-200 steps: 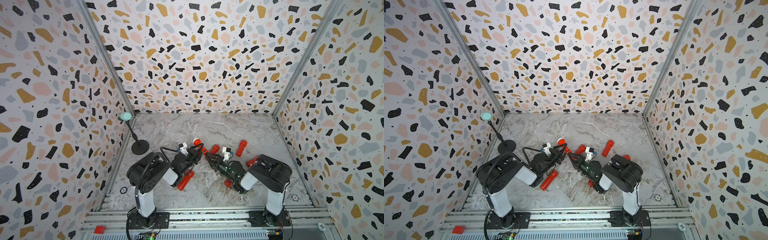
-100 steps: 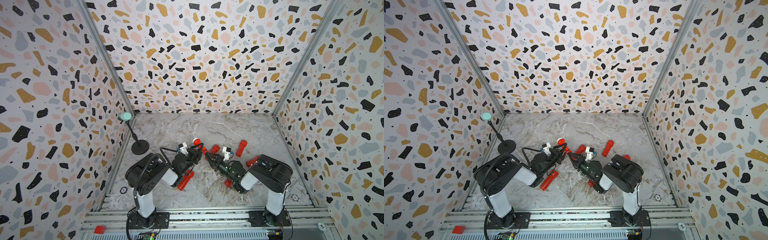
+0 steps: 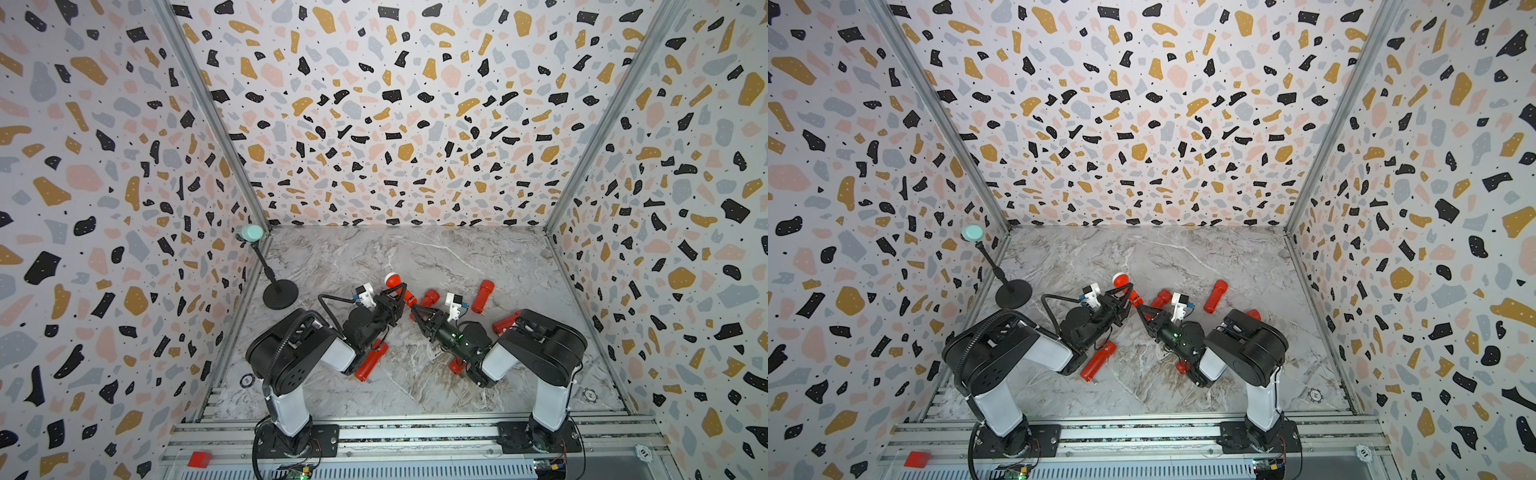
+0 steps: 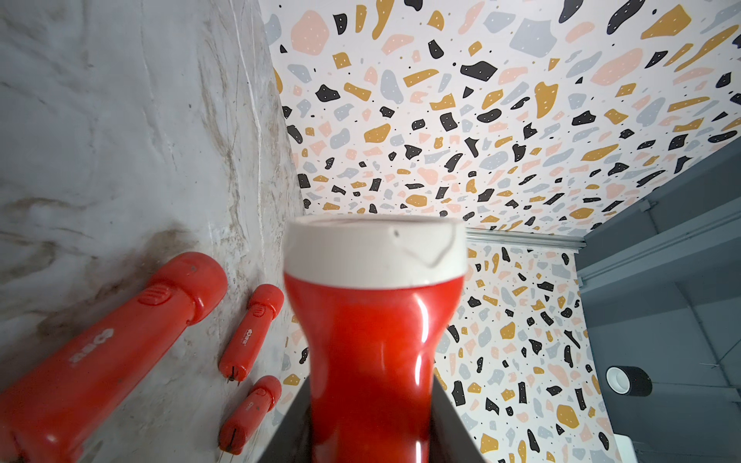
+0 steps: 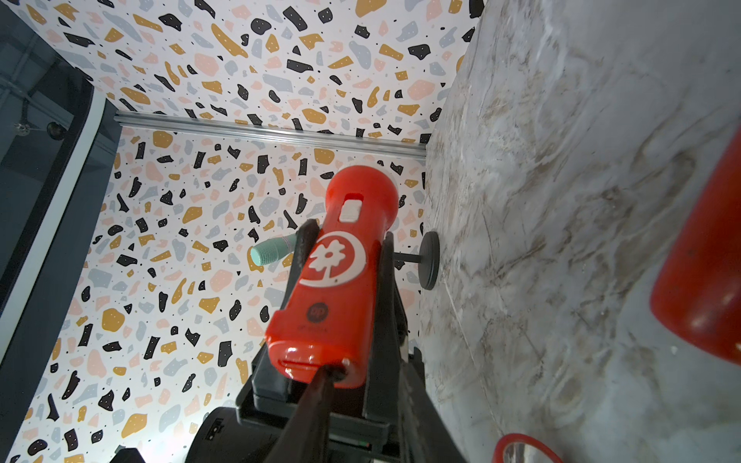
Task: Close the plug at the bottom of the flashlight
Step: Close the plug of the flashlight, then place the flashlight at the center of the board.
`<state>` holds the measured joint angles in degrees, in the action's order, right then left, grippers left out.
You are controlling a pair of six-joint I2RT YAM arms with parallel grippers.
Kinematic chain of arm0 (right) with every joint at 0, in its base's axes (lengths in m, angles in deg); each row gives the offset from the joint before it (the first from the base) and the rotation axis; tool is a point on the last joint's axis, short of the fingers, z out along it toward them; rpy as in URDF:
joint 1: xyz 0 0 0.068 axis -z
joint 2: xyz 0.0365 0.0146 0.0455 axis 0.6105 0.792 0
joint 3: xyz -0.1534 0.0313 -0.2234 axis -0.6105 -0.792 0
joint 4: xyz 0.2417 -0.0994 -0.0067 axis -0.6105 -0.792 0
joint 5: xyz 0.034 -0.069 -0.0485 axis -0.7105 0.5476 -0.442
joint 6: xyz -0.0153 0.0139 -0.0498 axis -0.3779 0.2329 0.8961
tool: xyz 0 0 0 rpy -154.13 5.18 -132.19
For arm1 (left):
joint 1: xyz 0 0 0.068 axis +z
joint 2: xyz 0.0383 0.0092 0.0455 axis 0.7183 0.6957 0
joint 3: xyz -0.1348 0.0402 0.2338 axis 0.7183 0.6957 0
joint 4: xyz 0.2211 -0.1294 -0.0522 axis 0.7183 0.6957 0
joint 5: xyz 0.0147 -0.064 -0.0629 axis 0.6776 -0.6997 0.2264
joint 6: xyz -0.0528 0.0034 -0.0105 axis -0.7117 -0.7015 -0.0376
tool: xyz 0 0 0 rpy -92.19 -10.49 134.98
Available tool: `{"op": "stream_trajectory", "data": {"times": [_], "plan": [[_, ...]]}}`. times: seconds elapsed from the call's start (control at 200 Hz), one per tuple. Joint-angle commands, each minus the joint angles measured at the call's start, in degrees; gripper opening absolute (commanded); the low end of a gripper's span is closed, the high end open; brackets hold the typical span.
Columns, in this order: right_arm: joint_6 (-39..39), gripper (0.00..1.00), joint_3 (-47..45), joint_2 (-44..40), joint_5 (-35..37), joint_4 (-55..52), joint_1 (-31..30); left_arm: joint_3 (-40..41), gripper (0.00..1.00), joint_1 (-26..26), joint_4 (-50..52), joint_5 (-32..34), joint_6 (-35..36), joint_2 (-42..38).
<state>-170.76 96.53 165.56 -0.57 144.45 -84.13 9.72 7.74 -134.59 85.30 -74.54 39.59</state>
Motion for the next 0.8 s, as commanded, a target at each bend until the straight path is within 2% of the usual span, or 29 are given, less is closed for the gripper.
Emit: {"op": "stream_trajectory", "data": {"times": [0.0,0.481,0.796], "plan": [[0.45,0.30,-1.26,0.42,2.83,11.23,0.71,-1.32,0.00,-2.87,-17.81,-5.56,-0.71,-3.71],[0.12,0.33,-3.42,0.30,3.42,10.46,0.71,-2.98,0.00,-2.82,-15.34,-4.73,1.09,-7.60],[6.69,0.36,-3.95,-7.53,2.35,4.45,0.18,-2.06,0.00,-2.36,-14.39,-2.68,1.10,-8.03]]}}
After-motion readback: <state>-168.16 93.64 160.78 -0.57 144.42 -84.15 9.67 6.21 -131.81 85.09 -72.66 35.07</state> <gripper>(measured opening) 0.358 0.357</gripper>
